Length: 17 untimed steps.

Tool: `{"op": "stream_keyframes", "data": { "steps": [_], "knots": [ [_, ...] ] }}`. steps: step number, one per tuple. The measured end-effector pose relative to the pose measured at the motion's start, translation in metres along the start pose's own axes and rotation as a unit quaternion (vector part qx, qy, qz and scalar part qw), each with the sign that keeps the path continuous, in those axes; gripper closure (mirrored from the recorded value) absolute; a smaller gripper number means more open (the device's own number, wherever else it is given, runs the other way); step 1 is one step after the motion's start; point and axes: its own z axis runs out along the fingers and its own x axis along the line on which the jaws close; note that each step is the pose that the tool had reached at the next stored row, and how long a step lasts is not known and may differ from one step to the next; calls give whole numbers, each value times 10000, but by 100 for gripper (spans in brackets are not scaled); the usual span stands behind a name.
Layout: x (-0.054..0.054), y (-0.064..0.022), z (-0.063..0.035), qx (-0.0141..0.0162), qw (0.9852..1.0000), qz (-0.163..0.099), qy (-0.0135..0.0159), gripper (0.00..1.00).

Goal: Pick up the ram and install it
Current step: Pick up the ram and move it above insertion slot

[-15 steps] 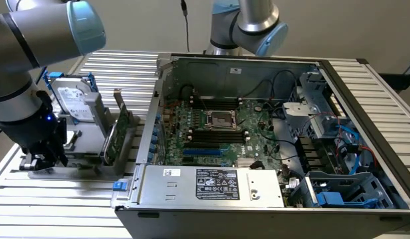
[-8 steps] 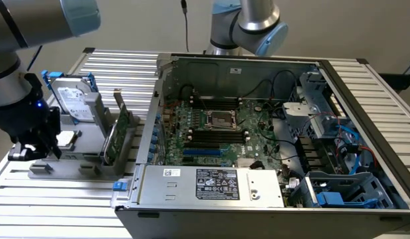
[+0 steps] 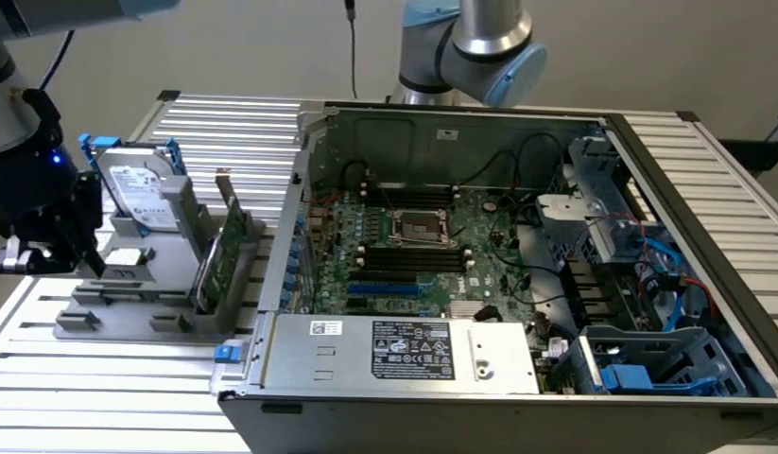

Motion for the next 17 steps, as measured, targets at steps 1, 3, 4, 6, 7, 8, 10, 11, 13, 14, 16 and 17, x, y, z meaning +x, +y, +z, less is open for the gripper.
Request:
{"op": "stream_keyframes", "data": {
  "steps": [1, 3, 4, 6, 7, 8, 10, 11, 13, 14, 16, 17],
  "knots": [
    [-26, 1, -48, 0, 10000, 0, 1, 86],
    [-79, -2, -136, 0, 10000, 0, 4, 86],
    [-105, -5, -180, 0, 10000, 0, 5, 86],
    [-153, -13, -269, 0, 10000, 0, 9, 86],
    [-176, -19, -317, -1, 10000, 1, 11, 86],
    [-196, -27, -361, 0, 10000, 1, 12, 86],
    [-231, -43, -447, -1, 10000, 1, 14, 86],
    [-248, -52, -490, -1, 10000, 1, 16, 86],
    [-279, -72, -574, -2, 10000, 1, 19, 86],
    [-292, -85, -617, -6, 10000, 1, 22, 86],
    [-312, -112, -691, -16, 10000, 1, 23, 86],
    [-321, -127, -728, -23, 10000, 2, 24, 86]
  ]
}}
